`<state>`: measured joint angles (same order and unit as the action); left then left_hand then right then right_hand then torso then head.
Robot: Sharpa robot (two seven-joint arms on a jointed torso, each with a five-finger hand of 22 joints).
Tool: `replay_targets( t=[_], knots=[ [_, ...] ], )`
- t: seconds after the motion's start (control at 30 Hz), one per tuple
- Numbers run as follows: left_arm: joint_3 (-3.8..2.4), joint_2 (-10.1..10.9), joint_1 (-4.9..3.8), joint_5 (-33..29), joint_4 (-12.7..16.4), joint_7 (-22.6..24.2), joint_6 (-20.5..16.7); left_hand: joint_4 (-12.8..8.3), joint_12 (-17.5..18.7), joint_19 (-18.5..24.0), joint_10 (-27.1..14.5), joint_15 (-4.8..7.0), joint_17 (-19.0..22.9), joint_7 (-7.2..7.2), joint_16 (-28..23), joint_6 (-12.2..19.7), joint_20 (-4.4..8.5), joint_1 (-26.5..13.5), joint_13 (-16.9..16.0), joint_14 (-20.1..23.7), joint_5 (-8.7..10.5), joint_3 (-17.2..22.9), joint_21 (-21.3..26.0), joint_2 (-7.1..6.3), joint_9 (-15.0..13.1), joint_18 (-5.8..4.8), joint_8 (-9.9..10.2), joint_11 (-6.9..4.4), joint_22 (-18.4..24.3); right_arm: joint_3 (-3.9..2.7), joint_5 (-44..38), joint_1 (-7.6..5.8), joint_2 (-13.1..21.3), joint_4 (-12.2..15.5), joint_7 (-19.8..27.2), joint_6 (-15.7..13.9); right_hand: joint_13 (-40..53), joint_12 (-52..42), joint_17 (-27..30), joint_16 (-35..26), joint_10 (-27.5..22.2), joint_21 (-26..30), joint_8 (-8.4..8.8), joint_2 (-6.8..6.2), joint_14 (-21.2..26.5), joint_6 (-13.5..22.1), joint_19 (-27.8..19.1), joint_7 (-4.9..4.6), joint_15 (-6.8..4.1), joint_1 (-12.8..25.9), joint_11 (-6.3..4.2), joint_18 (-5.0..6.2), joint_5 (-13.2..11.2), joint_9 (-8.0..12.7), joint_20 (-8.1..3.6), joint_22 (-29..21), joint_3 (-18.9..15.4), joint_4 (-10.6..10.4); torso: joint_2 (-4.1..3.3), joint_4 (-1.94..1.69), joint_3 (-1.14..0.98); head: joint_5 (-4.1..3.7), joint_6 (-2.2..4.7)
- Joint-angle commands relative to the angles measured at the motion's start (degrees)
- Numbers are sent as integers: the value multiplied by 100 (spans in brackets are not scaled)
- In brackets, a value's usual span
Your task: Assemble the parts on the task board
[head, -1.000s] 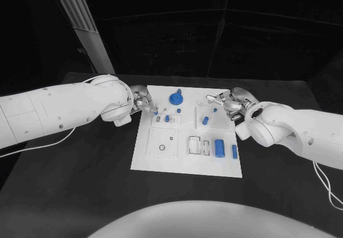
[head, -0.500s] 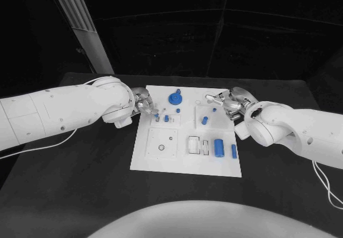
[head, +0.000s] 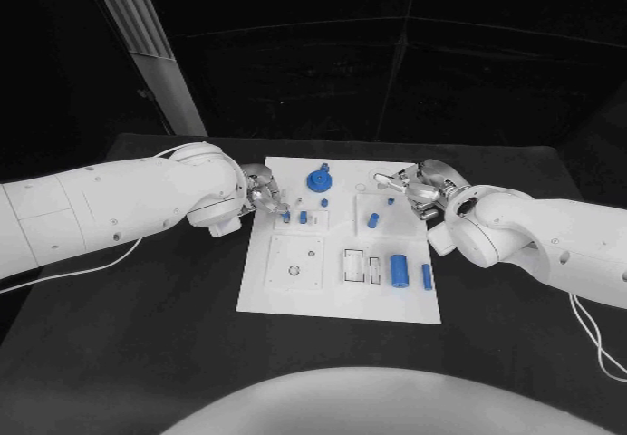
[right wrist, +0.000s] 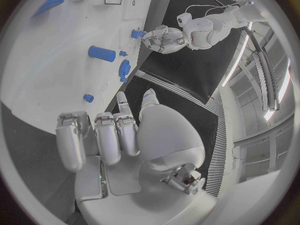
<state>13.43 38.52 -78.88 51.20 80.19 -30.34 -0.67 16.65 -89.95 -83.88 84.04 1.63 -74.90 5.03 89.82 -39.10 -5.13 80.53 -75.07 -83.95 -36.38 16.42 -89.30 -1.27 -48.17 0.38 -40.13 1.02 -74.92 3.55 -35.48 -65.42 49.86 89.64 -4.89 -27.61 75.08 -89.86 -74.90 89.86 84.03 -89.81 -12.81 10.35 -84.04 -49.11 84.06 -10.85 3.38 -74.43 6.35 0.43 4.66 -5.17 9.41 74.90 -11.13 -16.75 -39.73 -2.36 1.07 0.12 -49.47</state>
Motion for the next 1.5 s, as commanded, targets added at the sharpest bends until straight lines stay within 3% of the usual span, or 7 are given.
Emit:
replay_targets(
  t=[0.03, 1.5],
  knots=[
    [-2, -11, -2, 38, -7, -54, 112, -26, -5, -491, 596, 10, -1510, -38, 18, -12, 15, -27, -1493, -605, 9, 70, 20, 53, -10, 0, -5, 14, -1458, -3, -16, -7, 2, 11, 40, -17, 1492, -14, -1510, 14, 597, -19, -22, 17, -596, 38, 594, 6, -6, -16, 32, -43, 40, -5, 23, 1510, -32, 15, 0, -1, -3, -1, -5],
    [-2, -86, 9, 38, -153, -26, 245, -9, -5, -475, 596, 6, -1510, -38, 18, -14, 11, -60, -1493, -605, 95, 95, 32, 67, -4, 4, -8, 15, -1452, -3, -16, -7, 3, 16, 36, -28, 1492, -14, -1510, 14, 597, -19, -22, 17, -596, 38, 594, 6, -6, -16, 32, -43, 40, -5, 23, 1510, -32, 15, -1, -1, 0, -37, -1]
  ],
)
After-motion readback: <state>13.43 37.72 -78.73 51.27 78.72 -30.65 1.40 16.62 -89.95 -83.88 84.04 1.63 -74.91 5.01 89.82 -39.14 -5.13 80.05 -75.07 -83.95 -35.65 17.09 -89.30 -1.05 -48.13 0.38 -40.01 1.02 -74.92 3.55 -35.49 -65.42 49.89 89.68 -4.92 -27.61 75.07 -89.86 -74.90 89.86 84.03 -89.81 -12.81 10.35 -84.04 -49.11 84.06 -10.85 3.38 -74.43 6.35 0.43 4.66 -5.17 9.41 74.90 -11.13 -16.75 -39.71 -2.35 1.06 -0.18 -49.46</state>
